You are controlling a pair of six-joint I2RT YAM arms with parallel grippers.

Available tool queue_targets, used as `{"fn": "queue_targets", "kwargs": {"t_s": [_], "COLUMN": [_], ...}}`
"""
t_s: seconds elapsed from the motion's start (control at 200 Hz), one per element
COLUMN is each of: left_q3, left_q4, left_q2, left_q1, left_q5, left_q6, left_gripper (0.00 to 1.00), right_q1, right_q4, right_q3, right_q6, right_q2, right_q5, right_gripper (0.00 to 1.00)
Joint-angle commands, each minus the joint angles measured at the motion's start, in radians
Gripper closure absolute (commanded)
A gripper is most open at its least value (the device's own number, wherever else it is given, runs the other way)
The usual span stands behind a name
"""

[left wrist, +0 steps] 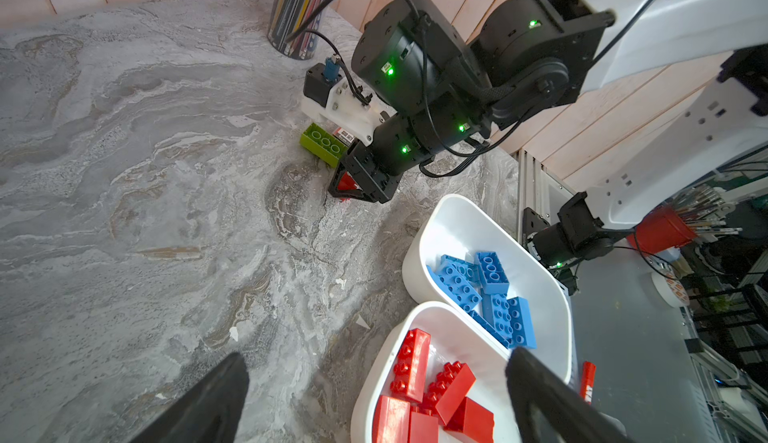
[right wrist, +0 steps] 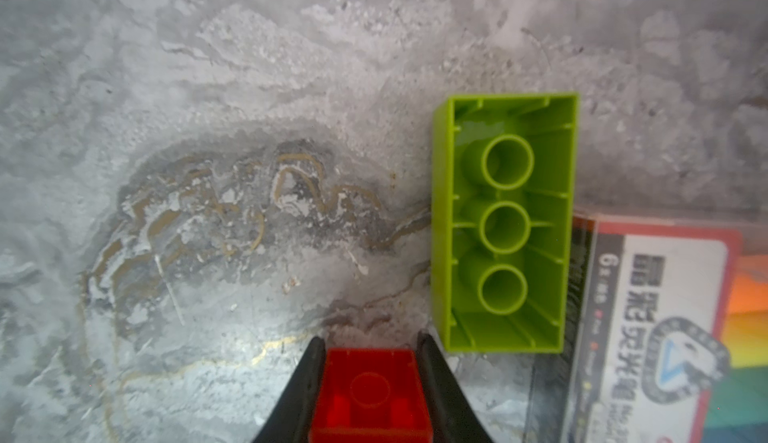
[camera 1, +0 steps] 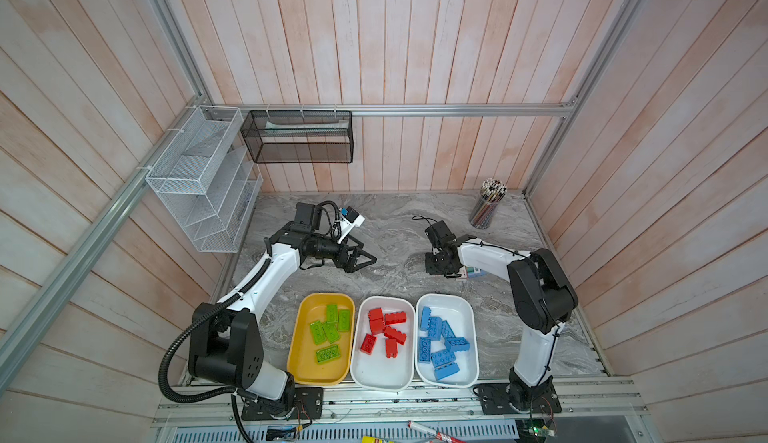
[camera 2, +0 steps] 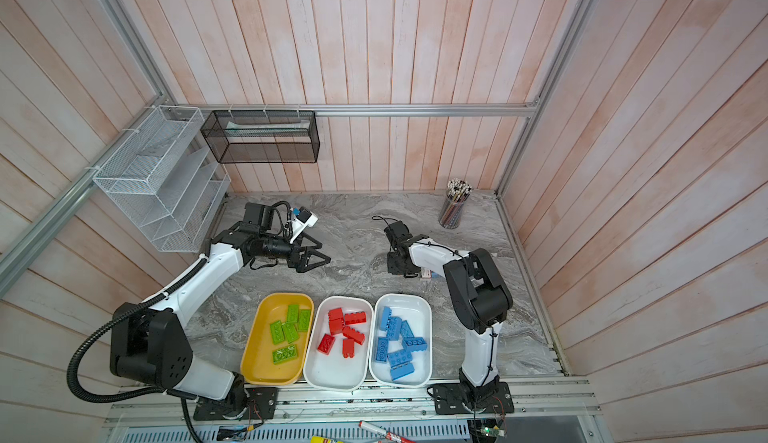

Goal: Sort the legos into containers by color
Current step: 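Carry the small red brick into the middle white tub and release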

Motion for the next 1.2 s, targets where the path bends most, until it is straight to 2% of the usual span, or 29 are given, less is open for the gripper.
{"fn": "queue_targets", "kwargs": {"t_s": [0.0,0.165,0.31,0.435,0.585,0.715,0.845,1.07,1.195], "left_q3": [-0.008,-0.006,0.0,0.004,0.009,0.016,0.014,0.012,0.009], "left_q4": [0.004,0.004,0.006,0.003,0.006,0.003,0.004,0.008,-0.002], "left_q2": [0.0,-0.006,-0.009,-0.011,-0.017,-0.012,-0.01,-0.012,-0.016], "left_q1": [0.004,0.006,0.006,0.008,0.015,0.019,0.019,0.019,0.019], "left_q5": [0.019,0.014,0.015,0.014,0.012,0.015,0.019,0.019,0.014], "left_q6": [0.019,0.019,0.016,0.015,0.012,0.015,0.013,0.008,0.013], "left_gripper": [0.01,0.01,0.01,0.01,0.01,0.01,0.01,0.02,0.02], "right_q1": [0.007,0.031,0.128,0.269,0.397,0.53,0.642,0.72,0.728], "right_q4": [-0.053,-0.091,-0.134,-0.066,0.061,0.066,0.116,0.058,0.084], "right_q3": [0.004,0.014,0.023,-0.056,-0.172,-0.214,-0.292,-0.271,-0.241], "right_q6": [-0.017,-0.048,-0.152,-0.211,-0.12,-0.164,-0.244,-0.41,-0.449], "right_q2": [-0.021,-0.136,-0.264,-0.4,-0.495,-0.507,-0.54,-0.379,-0.314], "right_q5": [0.027,0.016,-0.04,-0.16,-0.349,-0.422,-0.406,-0.391,-0.379], "right_gripper": [0.77,0.78,0.77,0.76,0.76,0.76,0.76,0.74,0.7]}}
